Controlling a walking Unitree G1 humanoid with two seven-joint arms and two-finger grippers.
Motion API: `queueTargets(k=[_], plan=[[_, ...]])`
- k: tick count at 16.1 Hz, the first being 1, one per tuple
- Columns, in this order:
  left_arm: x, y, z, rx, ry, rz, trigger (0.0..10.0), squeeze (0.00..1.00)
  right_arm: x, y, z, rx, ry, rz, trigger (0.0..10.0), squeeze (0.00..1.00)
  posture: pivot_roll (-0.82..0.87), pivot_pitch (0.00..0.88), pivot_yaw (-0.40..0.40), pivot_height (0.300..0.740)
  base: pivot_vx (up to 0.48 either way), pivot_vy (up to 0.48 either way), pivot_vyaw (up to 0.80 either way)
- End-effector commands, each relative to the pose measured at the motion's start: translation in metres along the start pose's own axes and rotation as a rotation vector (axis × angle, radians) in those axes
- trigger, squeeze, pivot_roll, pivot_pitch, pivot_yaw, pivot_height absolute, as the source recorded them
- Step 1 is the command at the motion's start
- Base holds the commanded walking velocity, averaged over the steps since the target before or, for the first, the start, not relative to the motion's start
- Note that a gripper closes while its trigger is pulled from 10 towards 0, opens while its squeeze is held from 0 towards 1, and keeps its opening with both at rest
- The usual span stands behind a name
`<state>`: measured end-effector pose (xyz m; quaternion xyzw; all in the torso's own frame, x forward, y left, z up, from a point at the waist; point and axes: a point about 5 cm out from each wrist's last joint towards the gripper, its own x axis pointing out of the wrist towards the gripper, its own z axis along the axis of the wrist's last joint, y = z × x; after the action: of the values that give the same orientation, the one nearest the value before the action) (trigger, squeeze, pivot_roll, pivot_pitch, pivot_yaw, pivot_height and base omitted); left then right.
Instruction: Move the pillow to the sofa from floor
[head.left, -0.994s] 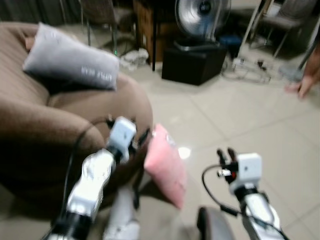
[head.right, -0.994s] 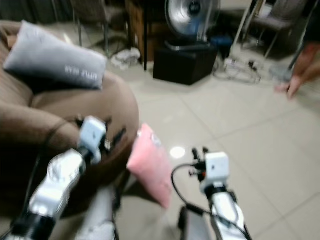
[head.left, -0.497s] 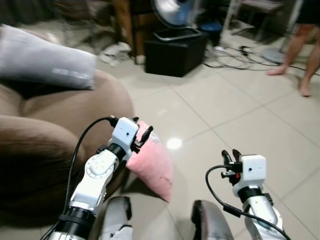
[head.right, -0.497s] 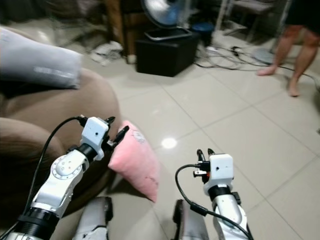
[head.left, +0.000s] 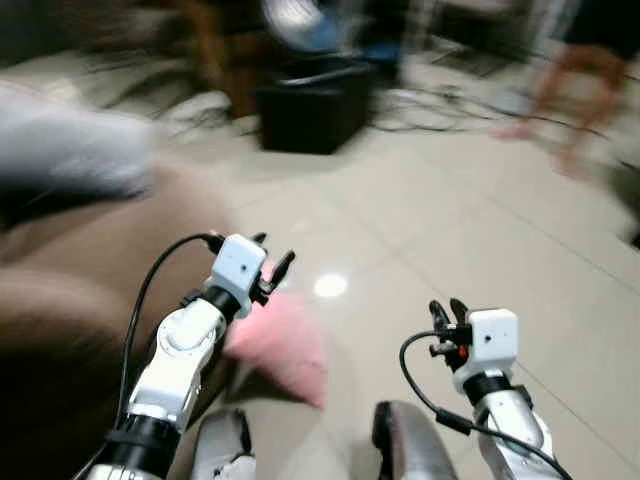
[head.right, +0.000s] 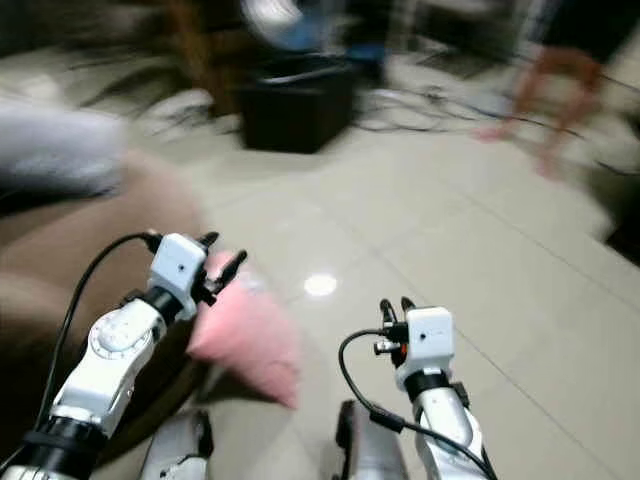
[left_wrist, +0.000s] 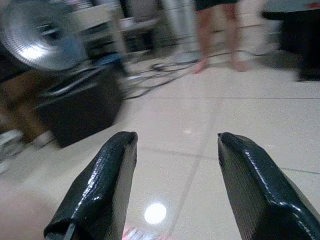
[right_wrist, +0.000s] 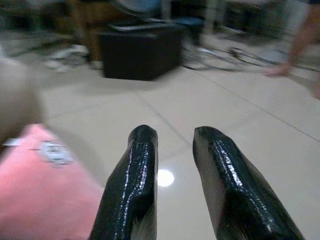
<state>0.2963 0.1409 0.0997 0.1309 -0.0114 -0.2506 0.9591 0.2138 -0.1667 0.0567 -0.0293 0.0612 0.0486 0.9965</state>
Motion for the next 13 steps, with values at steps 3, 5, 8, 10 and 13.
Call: queueTargets(k=[3, 5, 8, 10, 13], plan=[[0.004, -0.003, 0.002, 0.010, -0.006, -0.014, 10.0, 0.00, 0.002, -0.002, -0.001, -0.008, 0.010, -0.005, 10.0, 0.00, 0.04, 0.001, -0.014, 0.591, 0.319, 0.000, 0.00], [0.005, 0.000, 0.001, 0.015, 0.003, -0.002, 10.0, 0.00, 0.003, -0.003, 0.000, -0.014, 0.009, -0.003, 10.0, 0.00, 0.04, 0.002, -0.014, 0.591, 0.317, 0.000, 0.00], [0.004, 0.002, 0.000, 0.020, 0.010, 0.003, 10.0, 0.00, 0.004, -0.003, -0.001, -0.051, 0.018, 0.017, 10.0, 0.00, 0.04, 0.006, -0.014, 0.591, 0.317, 0.000, 0.00], [0.002, 0.005, -0.004, 0.005, 0.025, 0.005, 10.0, 0.00, 0.004, -0.002, -0.002, -0.029, 0.023, 0.017, 10.0, 0.00, 0.05, 0.008, -0.014, 0.591, 0.000, 0.000, 0.00], [-0.001, 0.002, -0.038, 0.058, 0.235, -0.054, 10.0, 0.00, 0.002, 0.003, -0.009, -0.035, 0.080, 0.081, 10.0, 0.00, 0.04, 0.022, -0.008, 0.591, 0.000, 0.000, 0.00]])
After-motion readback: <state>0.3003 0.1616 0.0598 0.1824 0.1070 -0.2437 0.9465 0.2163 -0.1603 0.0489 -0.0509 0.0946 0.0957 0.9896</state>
